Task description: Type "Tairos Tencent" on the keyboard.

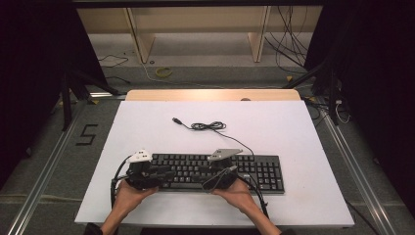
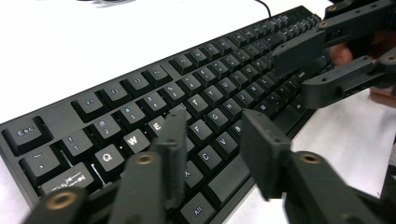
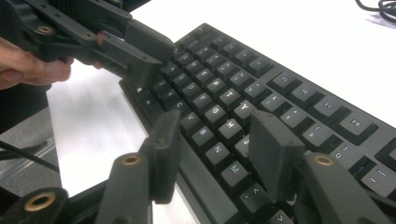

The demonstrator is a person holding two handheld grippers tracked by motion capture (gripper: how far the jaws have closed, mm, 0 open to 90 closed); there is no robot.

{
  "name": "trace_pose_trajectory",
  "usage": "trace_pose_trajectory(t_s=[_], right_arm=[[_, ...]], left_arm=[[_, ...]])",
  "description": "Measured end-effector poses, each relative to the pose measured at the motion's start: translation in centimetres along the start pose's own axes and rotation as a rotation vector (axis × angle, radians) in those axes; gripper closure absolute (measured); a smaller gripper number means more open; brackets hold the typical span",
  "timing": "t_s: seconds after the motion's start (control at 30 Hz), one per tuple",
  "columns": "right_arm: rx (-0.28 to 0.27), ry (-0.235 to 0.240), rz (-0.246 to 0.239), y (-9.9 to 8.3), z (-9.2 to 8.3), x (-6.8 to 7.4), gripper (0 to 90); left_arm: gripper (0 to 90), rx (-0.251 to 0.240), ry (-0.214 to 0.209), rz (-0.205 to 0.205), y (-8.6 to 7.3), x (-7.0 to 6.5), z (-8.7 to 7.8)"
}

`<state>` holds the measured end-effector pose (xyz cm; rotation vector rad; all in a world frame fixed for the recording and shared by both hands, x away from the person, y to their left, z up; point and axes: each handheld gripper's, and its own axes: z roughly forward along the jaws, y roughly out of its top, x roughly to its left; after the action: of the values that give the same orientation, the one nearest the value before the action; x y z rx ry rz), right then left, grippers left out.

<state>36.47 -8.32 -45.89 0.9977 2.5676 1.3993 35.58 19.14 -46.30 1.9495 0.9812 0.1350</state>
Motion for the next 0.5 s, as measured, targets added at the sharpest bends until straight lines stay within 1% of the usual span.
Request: trace_pose_trajectory(t_s=[0.23,0.5], right_arm=[[-0.014,0.011,0.010,-0.03,-0.43,-0.01,47.7],[-0.021,0.014,0.014,-0.13,-0.83,-0.04,45.0]], left_arm=[[76.8,0.035,0.013,0.035,0.23,-0.18,0.60],[86.3,0.058,0.009,0.057,0.38,-0.31,0.94]])
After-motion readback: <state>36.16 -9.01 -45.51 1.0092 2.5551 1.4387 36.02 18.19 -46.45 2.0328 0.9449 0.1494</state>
